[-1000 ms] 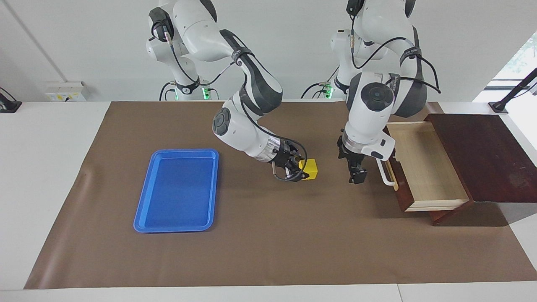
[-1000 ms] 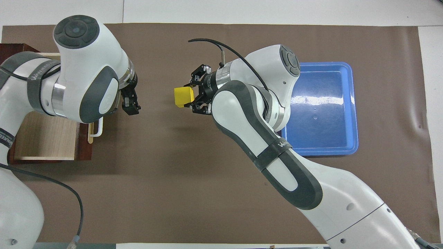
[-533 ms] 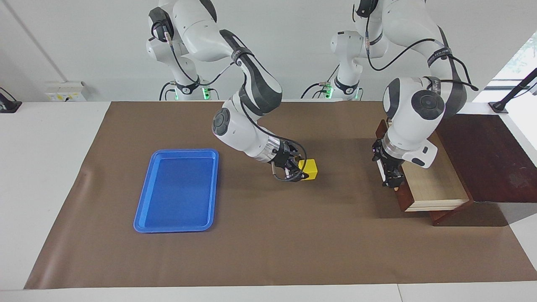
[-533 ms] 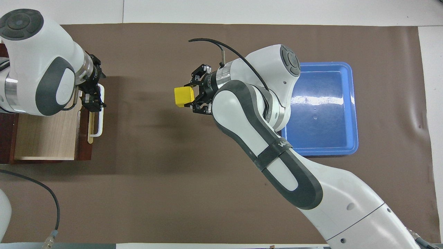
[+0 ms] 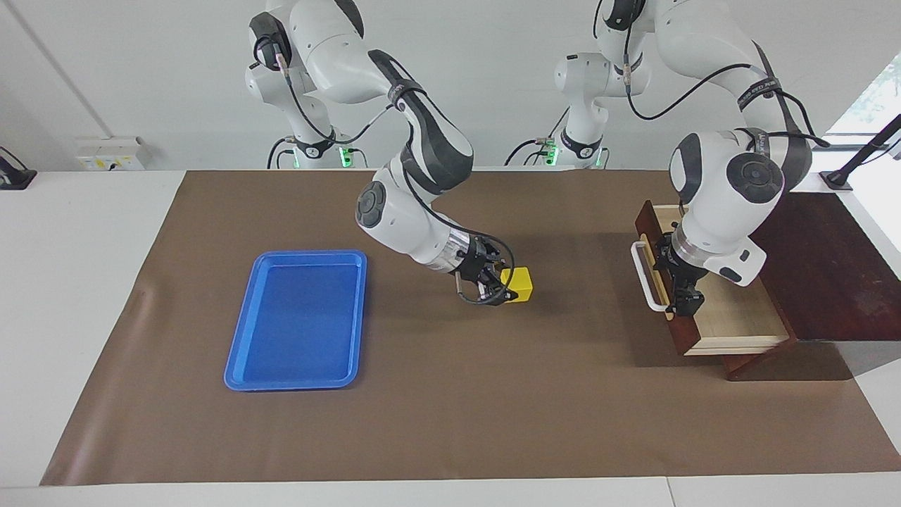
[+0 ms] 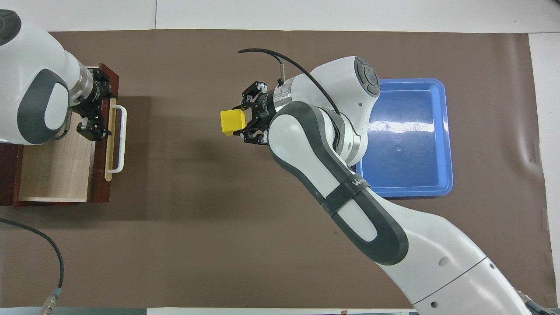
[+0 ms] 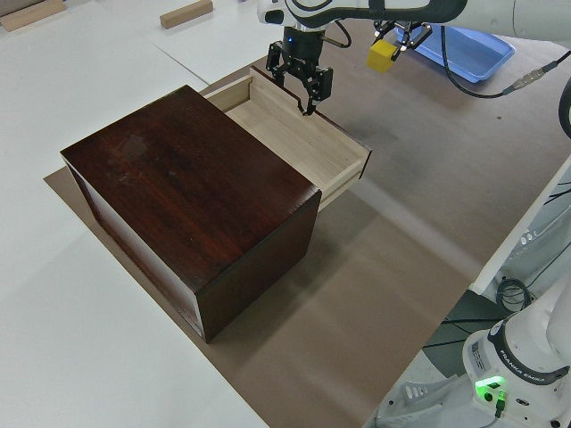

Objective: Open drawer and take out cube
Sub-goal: 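Carry the yellow cube with the right gripper and lower it into the tray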

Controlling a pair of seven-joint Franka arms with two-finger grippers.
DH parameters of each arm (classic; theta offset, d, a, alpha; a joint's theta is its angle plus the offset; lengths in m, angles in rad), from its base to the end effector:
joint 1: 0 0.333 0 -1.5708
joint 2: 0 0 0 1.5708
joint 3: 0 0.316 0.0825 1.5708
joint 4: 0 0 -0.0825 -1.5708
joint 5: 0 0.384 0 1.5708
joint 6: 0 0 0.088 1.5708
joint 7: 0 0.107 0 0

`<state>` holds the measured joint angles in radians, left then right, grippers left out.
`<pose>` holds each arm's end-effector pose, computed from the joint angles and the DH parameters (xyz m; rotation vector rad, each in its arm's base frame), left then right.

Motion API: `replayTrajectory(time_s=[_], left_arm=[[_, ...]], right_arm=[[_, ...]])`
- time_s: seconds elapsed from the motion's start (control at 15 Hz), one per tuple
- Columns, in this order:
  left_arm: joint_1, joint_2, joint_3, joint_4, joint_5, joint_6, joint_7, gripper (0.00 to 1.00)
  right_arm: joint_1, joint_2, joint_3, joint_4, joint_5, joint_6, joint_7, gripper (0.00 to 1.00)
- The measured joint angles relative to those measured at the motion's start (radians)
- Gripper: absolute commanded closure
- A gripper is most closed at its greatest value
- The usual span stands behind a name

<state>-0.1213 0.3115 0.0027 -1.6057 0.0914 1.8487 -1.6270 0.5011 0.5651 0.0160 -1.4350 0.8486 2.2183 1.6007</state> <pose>0.6415 -0.0694 0.4433 -2.2392 -2.0450 -0.0354 0.6290 0.3829 0.3957 -1.8002 1.7554 0.7121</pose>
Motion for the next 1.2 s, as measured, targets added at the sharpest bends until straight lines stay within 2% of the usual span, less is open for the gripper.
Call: replayTrajectory(time_s=[0.33,0.53,0.67,0.87,1.2], left_arm=[[0.079,-0.006,0.001,0.000,0.029,0.004,0.071,0.00],[0.130,-0.006,0.004,0.000,0.041,0.006,0.110,0.00],[0.163,-0.006,0.005,-0.001,0.050,0.012,0.122,0.00],[0.217,-0.006,0.003,-0.003,0.044,0.037,0.150,0.00],[0.231,-0.007,-0.008,-0.005,0.042,0.041,0.198,0.00]], right_arm=[[-0.003,0.000,-0.001,0.000,0.000,0.000,0.000,1.00],[-0.045,0.000,-0.002,0.000,0.000,-0.001,-0.007,1.00],[-0.105,0.000,-0.002,0.002,0.000,-0.042,-0.056,1.00],[-0.235,-0.001,-0.003,0.006,0.000,-0.165,-0.162,1.00],[-0.471,-0.003,-0.006,0.006,0.000,-0.346,-0.272,1.00]])
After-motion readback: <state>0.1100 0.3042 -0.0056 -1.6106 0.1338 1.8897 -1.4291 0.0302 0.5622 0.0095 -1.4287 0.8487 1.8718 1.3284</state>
